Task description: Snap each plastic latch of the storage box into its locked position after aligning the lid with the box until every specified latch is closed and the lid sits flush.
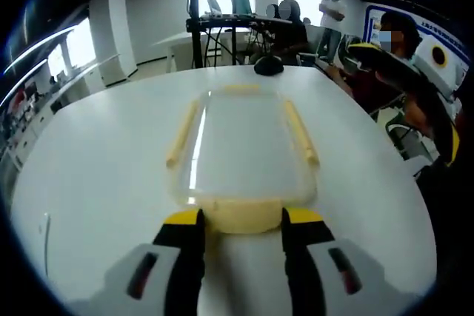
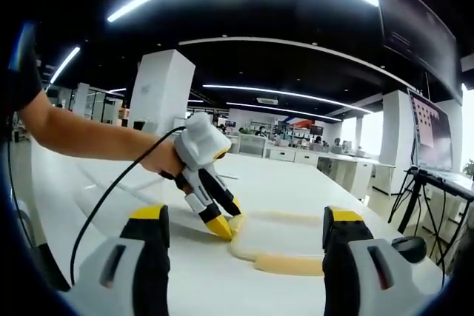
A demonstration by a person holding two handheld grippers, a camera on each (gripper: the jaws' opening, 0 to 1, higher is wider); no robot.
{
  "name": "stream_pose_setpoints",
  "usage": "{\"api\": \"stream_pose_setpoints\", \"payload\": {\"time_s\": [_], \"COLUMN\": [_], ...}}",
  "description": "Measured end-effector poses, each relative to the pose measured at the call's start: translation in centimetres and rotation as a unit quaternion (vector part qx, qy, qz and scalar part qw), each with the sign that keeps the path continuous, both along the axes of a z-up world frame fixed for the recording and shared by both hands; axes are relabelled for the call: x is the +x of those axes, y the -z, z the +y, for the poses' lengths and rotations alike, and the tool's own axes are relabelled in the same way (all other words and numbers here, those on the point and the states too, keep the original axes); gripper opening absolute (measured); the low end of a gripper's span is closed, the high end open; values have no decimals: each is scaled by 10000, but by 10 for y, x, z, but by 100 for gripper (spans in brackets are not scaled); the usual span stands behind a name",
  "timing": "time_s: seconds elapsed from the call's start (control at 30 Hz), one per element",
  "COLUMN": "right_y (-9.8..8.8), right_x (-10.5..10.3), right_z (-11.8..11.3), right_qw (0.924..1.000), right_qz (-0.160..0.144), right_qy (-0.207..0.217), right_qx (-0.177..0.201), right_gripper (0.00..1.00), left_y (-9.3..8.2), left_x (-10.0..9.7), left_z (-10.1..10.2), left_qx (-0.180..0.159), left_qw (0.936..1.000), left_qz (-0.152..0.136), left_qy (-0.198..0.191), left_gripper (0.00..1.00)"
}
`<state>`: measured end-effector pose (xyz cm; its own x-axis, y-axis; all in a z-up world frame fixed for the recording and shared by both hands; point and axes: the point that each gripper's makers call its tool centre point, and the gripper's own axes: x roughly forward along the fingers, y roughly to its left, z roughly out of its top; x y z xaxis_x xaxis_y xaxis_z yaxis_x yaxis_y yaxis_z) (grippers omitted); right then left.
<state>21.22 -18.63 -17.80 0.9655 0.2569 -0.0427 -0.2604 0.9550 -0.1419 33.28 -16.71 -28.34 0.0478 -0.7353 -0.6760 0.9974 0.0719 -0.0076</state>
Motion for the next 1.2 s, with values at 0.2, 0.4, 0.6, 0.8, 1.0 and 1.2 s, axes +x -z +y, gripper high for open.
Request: {"api": "stream_pose_setpoints", "payload": {"time_s": [0.2, 0.4, 0.6, 0.8, 1.0, 1.2], "right_y": [0, -1, -2, -3, -3, -3], "right_x": [0, -1, 0, 1, 2, 3], "right_z": [-1, -3, -6, -9, -15, -24], "right_qw": [10000, 10000, 10000, 9999, 9998, 9995], "right_qz": [-5, -14, -25, -21, -4, -6], "right_qy": [10, 43, 84, 120, 191, 280], "right_qx": [-7, -4, -3, -37, -64, -125], "right_gripper": [86, 86, 86, 86, 86, 86], "left_y": [0, -1, -1, -1, -2, -3], "left_x": [0, -1, 0, 0, 0, 0], "left_z": [0, -1, -1, -1, -1, -1], "left_qx": [-35, -56, -83, -141, -173, -213], "left_qw": [10000, 10000, 10000, 9999, 9998, 9997], "left_qz": [-10, -13, -16, -16, -14, -11], "left_qy": [19, 25, 40, 83, 94, 115], "left_gripper": [41, 41, 41, 41, 41, 40]}}
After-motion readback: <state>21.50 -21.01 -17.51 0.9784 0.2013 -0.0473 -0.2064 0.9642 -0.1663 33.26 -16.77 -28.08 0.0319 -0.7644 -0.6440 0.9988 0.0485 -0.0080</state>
